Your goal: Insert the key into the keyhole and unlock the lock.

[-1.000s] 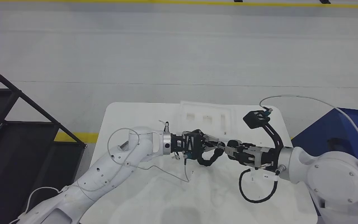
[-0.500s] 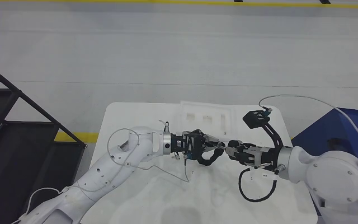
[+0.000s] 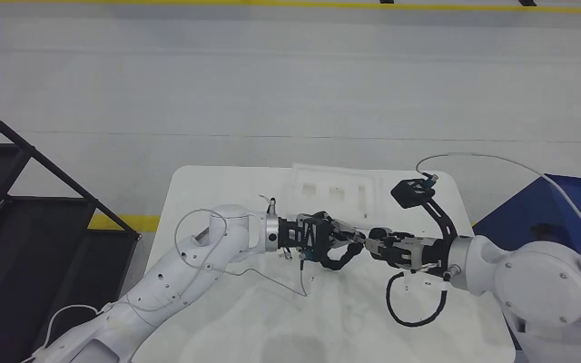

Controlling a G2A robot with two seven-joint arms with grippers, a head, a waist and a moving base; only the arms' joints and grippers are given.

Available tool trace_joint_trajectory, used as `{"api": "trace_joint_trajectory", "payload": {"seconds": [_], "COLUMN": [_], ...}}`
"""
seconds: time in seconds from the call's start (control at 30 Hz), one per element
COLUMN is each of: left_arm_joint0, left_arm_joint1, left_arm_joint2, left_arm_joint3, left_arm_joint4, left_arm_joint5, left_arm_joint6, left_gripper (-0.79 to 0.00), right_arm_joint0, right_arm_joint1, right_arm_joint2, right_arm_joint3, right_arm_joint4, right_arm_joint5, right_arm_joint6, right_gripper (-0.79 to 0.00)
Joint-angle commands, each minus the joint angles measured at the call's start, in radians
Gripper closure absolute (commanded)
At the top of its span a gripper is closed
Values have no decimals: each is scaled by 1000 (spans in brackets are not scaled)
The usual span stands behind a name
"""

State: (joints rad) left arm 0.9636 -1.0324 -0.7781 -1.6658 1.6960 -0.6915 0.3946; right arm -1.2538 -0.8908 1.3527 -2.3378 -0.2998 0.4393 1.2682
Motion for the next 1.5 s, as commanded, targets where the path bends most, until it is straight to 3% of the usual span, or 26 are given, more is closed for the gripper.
{"api": "trace_joint_trajectory", "payload": {"seconds": [0.0,0.83,0.9,0.93,0.97,1.23,1.47], "left_arm_joint0": [-1,-12,-12,-11,-10,-20,-31], "left_arm_joint1": [-1,-27,-29,-30,-31,-48,-58], "left_arm_joint2": [1,15,13,11,10,13,-6], "left_arm_joint3": [-1,25,36,43,50,116,206], "left_arm_joint4": [4,-48,-72,-85,-102,-250,-441], "left_arm_joint5": [-4,-54,-65,-72,-80,-136,-218], "left_arm_joint6": [0,-31,-41,-48,-53,-90,-131], "left_gripper": [0,0,0,0,0,0,0], "right_arm_joint0": [4,96,99,100,101,113,127], "right_arm_joint1": [1,3,2,2,3,6,15], "right_arm_joint2": [-3,-98,-97,-94,-91,-57,-29], "right_arm_joint3": [1,52,58,61,60,56,79], "right_arm_joint4": [-3,-27,-22,-21,-20,1,29], "right_arm_joint5": [2,31,30,29,26,-75,-380], "right_arm_joint6": [3,5,-10,-14,-18,-54,-43], "right_gripper": [0,0,-366,-680,-785,-785,-785]}}
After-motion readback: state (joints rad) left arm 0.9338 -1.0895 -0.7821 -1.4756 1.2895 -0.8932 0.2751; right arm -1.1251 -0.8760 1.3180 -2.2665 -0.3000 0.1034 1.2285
